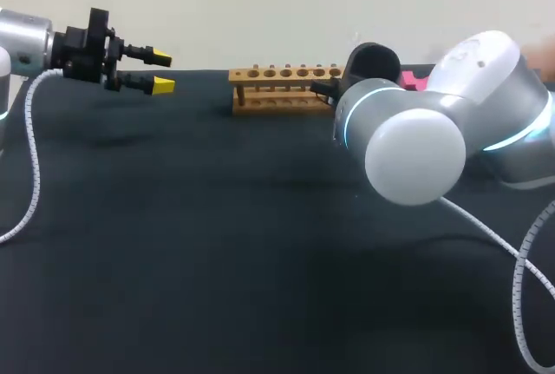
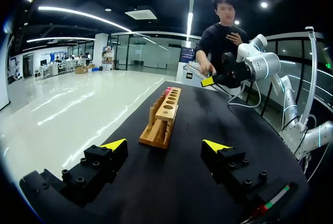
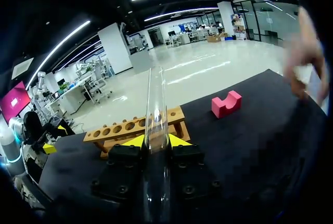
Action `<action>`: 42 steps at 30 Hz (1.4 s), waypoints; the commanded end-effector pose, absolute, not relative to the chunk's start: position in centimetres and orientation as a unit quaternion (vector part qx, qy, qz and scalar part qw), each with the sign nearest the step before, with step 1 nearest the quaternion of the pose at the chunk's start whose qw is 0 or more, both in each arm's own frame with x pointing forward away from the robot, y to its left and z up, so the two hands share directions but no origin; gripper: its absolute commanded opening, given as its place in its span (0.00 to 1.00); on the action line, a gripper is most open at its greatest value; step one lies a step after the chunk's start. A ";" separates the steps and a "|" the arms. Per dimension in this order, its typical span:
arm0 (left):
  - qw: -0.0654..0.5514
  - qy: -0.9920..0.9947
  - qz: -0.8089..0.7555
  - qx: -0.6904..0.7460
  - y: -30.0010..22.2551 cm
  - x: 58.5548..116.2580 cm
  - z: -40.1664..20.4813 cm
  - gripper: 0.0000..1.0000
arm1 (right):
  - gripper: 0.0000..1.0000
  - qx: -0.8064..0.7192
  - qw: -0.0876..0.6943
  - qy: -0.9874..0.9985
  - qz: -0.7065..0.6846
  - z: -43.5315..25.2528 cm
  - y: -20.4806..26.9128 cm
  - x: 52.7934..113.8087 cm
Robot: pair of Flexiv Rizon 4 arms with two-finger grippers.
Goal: Grasp the test tube, adjust it, and insert it.
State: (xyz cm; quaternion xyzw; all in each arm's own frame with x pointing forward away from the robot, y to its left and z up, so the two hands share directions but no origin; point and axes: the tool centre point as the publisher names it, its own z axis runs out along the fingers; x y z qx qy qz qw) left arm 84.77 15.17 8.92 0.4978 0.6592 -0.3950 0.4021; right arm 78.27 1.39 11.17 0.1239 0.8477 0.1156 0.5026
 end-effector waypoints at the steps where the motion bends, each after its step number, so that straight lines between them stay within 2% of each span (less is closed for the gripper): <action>1: 0.403 0.658 -0.395 0.498 15.2 84.7 8.8 1.00 | 0.00 0.124 0.504 0.846 0.118 11.1 1.3 78.2; 24: 0.403 0.658 -0.395 0.498 15.2 84.7 8.8 1.00 | 0.00 -0.018 0.458 0.887 0.051 8.2 4.6 80.1; 42: 0.403 0.658 -0.395 0.498 15.2 84.7 8.8 1.00 | 0.00 0.001 0.424 0.904 0.049 6.6 4.7 81.6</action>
